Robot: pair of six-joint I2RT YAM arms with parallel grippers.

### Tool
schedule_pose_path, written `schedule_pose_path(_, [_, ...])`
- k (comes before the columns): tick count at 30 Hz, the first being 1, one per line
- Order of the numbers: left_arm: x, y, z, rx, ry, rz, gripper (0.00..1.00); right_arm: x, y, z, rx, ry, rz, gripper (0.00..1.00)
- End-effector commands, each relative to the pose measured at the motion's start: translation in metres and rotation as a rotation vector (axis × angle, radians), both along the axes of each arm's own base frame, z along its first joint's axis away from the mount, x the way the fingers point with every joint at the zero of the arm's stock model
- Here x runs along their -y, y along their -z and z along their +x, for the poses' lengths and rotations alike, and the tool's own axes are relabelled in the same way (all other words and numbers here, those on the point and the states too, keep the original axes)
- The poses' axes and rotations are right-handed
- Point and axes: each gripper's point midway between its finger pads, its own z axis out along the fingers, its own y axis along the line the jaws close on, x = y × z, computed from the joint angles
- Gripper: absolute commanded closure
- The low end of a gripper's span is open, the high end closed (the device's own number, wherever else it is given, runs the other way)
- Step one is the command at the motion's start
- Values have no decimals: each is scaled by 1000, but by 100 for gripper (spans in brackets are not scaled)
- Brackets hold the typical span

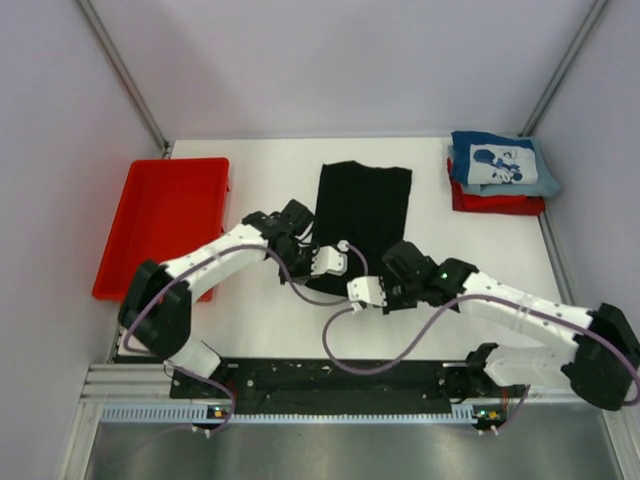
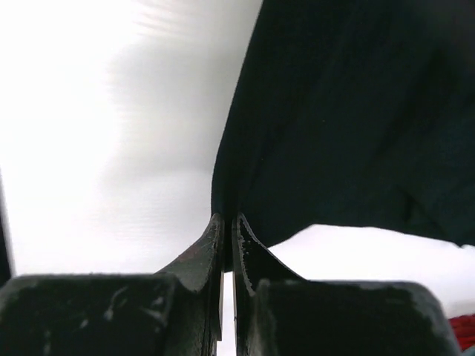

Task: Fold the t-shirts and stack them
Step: Grab one side of the 2/3 rectangular tshirt with both arms, then fold the long partially folded tshirt into a neat square

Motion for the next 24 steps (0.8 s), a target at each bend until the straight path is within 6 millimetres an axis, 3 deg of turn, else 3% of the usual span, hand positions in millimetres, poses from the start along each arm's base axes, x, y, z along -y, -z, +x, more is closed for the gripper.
schedule_pose_path(1, [-27, -37, -70, -138, 52, -20, 100, 12, -43, -55, -64, -51, 8, 100])
schedule_pose_path(4, [-43, -62, -101, -172, 77, -35, 100, 7, -68, -94, -133, -126, 55, 100])
schedule_pose_path(7, [-50, -89, -124, -171, 93, -88, 100, 2, -90, -117, -177, -148, 105, 100])
schedule_pose_path(10, [-51, -106, -135, -143, 83, -149, 100, -4, -107, -124, -182, -170, 178, 100])
schedule_pose_path(12, [-50, -115, -134, -116, 43, -178, 100, -7, -117, -115, -138, -129, 212, 100])
schedule_pose_path(15, [-45, -126, -111, -28, -52, -195, 100, -8, -132, -96, -115, -53, 272, 100])
schedule_pose_path(20, [-31, -144, -47, 68, -216, -223, 100, -5, -143, -39, -69, 131, 369, 100])
schedule_pose_path(24, [-30, -127, 8, 25, -329, -190, 100, 1, -132, 16, -53, 275, 360, 100])
